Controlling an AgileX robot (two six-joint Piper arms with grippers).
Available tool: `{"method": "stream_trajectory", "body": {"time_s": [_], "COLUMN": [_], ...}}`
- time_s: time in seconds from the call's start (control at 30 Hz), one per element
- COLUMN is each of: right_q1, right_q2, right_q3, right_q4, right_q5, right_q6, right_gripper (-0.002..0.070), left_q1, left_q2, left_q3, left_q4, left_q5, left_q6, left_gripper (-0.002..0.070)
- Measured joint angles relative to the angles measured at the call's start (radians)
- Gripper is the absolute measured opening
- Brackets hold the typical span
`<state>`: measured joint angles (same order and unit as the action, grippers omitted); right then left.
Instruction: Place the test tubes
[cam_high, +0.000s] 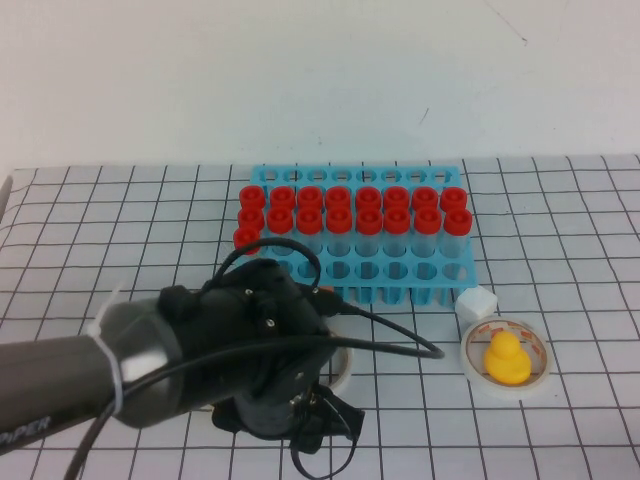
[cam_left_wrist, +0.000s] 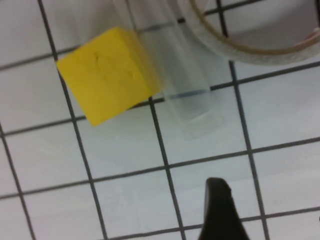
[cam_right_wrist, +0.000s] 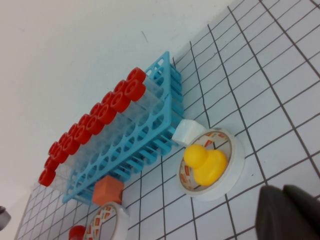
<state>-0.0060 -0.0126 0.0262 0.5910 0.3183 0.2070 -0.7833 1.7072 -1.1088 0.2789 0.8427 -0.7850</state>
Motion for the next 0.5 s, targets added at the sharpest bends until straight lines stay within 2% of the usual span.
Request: {"method": "stream_trajectory", "body": {"time_s": [0.3, 0.5], "right_q1": [0.0, 0.0], "right_q2": [0.0, 0.0], "right_q3": [0.0, 0.0], "right_q4": [0.002, 0.002], "right_q5": [0.002, 0.002], "right_q6": [-0.012, -0.02], "right_gripper": [-0.0001, -0.0001], "left_q1": [0.113, 0.117], "left_q2": [0.023, 0.073], "left_q3": [0.0, 0.0], "left_q4": [-0.107, -0.113], "left_q5": [-0.084, -0.089], "left_q6": [0.018, 0.026], "left_gripper": [0.0358, 0.0328]}}
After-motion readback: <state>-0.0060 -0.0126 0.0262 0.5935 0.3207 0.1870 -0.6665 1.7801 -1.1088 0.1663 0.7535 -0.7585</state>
